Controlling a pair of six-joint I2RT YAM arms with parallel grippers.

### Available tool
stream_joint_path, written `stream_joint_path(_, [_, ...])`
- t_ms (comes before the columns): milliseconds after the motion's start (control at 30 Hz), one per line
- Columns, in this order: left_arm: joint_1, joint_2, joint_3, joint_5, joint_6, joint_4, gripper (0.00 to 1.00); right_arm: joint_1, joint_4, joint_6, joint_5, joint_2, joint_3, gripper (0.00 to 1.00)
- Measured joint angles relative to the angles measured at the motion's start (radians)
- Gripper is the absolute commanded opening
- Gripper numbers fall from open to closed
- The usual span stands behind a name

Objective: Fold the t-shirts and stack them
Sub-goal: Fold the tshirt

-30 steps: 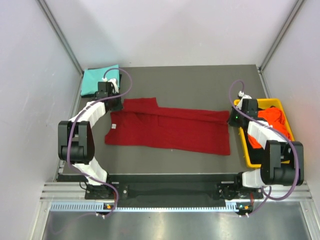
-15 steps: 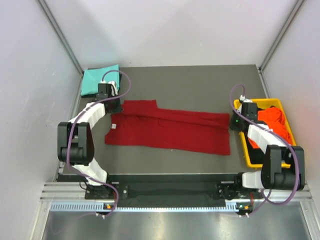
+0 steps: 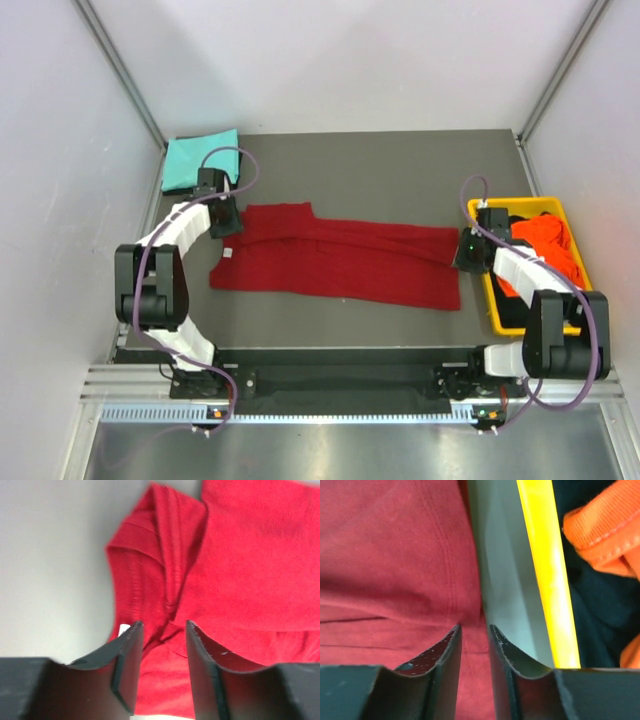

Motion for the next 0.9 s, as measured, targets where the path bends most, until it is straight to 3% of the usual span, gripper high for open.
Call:
stream_joint_path(133, [0.0, -0.021, 0.063, -0.041, 0.004, -0.05, 0.48, 0.028, -0.047, 0.034, 0.01, -0.033, 0.042, 0.31])
stream_joint_path(367, [0.001, -0.045, 0.114, 0.117, 0.007, -0.026, 0.48, 0.256, 0.04, 0.058, 0.005, -0.011, 0.159, 0.23])
stream_joint_path(667, [0.024, 0.093, 0.165, 0.221, 0.019, -0.024, 0.56, 0.457, 0.282, 0.092, -0.093, 0.313, 0.365, 0.41])
stream_joint_path(900, [0.056, 0.282, 0.353, 0.255, 0.064, -0.019, 0.54, 0.559, 0.381, 0.137, -0.116, 0.629, 0.653, 0.43])
